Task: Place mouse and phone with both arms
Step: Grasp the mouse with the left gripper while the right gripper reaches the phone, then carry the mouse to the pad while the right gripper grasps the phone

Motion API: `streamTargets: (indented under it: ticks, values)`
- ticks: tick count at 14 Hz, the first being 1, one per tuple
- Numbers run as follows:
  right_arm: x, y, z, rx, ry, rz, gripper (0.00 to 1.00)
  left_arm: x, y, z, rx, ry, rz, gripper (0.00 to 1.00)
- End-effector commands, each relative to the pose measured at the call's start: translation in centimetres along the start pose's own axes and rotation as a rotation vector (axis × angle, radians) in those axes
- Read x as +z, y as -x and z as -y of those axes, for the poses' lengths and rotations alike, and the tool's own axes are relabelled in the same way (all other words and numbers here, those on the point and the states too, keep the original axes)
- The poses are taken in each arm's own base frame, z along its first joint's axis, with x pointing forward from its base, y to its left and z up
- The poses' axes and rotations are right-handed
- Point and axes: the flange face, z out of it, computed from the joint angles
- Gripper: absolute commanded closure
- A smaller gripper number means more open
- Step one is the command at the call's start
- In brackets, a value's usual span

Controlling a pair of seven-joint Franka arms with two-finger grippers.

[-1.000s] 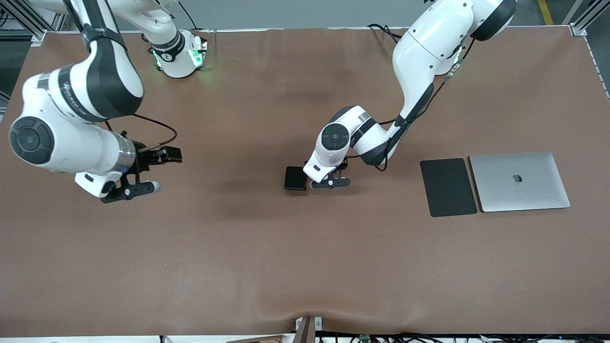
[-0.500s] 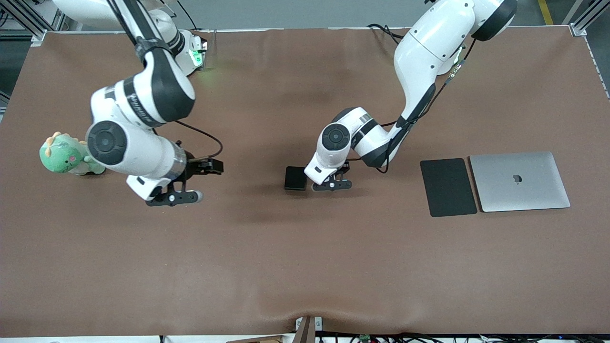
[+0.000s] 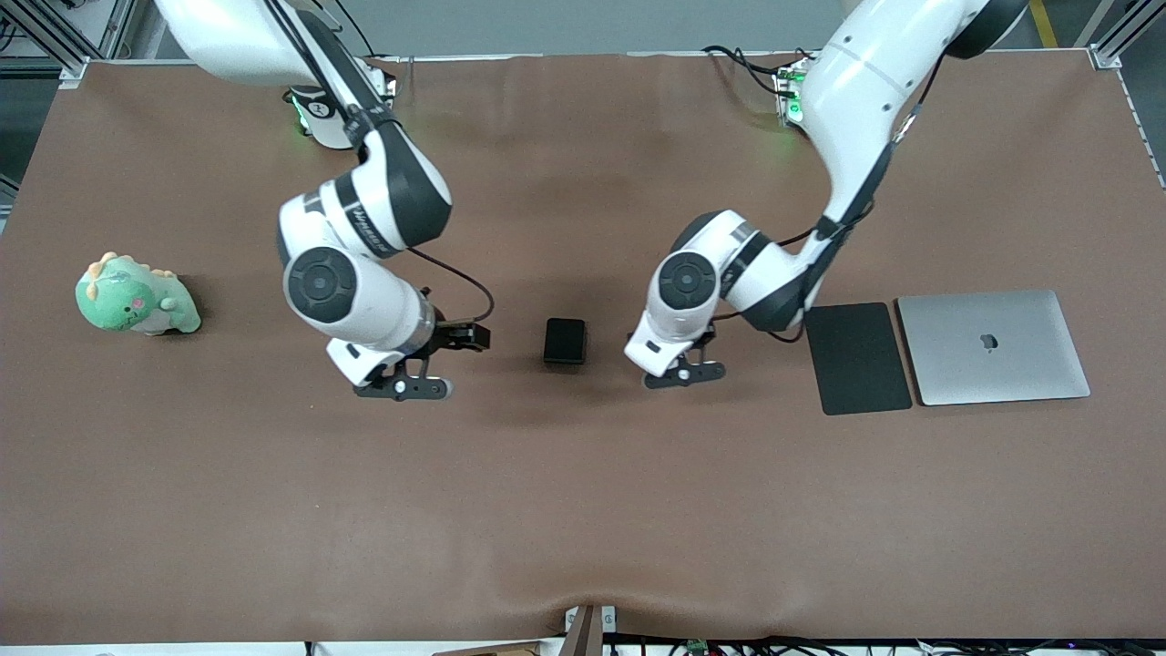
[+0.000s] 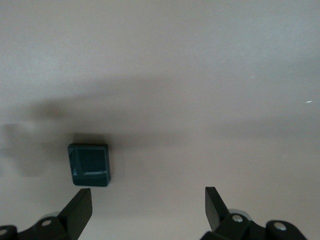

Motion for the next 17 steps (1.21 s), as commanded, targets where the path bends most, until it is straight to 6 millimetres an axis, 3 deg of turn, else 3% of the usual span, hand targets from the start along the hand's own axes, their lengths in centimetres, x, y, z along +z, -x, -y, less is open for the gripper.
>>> streamTargets:
  ticks: [1, 5, 8, 12, 17]
  values:
    - [3.4, 0.3, 3.0, 0.060, 0.003, -0.025, 0.00, -4.4, -1.4, 5.0, -0.001, -0.033, -0.016, 0.46]
    - [10.2, 2.6, 8.3, 0.113, 0.073, -0.093, 0.00, -6.6, -3.3, 13.6, 0.042, -0.055, 0.004, 0.46]
    - [13.3, 2.9, 9.2, 0.100, 0.081, -0.100, 0.00, -6.5, -4.7, 20.5, 0.087, -0.072, 0.034, 0.46]
    - [16.6, 4.0, 11.9, 0.057, 0.072, -0.115, 0.00, -3.7, -4.4, 24.5, 0.081, -0.102, 0.105, 0.46]
    - [17.8, 3.6, 13.5, 0.034, 0.064, -0.128, 0.00, -0.9, -5.3, 27.9, 0.041, -0.071, 0.097, 0.46]
